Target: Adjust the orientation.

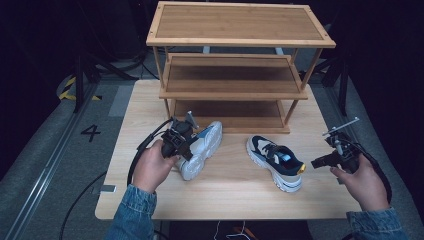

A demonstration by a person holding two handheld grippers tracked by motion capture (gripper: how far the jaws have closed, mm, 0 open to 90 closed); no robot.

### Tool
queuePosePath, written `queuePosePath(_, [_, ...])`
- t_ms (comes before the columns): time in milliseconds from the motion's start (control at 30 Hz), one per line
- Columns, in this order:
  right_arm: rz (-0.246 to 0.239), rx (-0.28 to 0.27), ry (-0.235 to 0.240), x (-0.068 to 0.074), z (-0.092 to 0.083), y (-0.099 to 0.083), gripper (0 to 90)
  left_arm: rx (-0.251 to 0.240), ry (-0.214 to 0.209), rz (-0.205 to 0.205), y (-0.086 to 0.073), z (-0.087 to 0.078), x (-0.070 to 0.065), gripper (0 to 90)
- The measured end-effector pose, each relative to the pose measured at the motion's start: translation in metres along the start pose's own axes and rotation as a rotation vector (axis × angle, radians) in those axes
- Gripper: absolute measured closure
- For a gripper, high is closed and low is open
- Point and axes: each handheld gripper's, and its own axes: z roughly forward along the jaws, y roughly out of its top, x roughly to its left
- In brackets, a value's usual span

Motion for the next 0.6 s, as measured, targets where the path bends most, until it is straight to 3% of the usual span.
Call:
queuePosePath(133, [0.001,-0.006,0.001,0.001,-0.001,0.001,70.7,-0.006,-0.007,-0.011,-0.001,0.001,-0.001,89.3])
queuePosePath(333, [-0.015,0.003,0.005,0.003,0.002,0.003,70.1,-0.012,0.015,-0.01,-0.002,0.001,-0.008,89.4])
queuePosePath(467, [-0.014,0.003,0.007,0.003,0.002,0.005,69.7,-0.015,-0.012,0.029,0.0,0.002,-0.017,88.5])
queuePosePath(600, [-0.02,0.004,0.01,0.004,0.004,0.007,68.9,-0.009,0.022,0.062,0.002,0.004,-0.031,88.0])
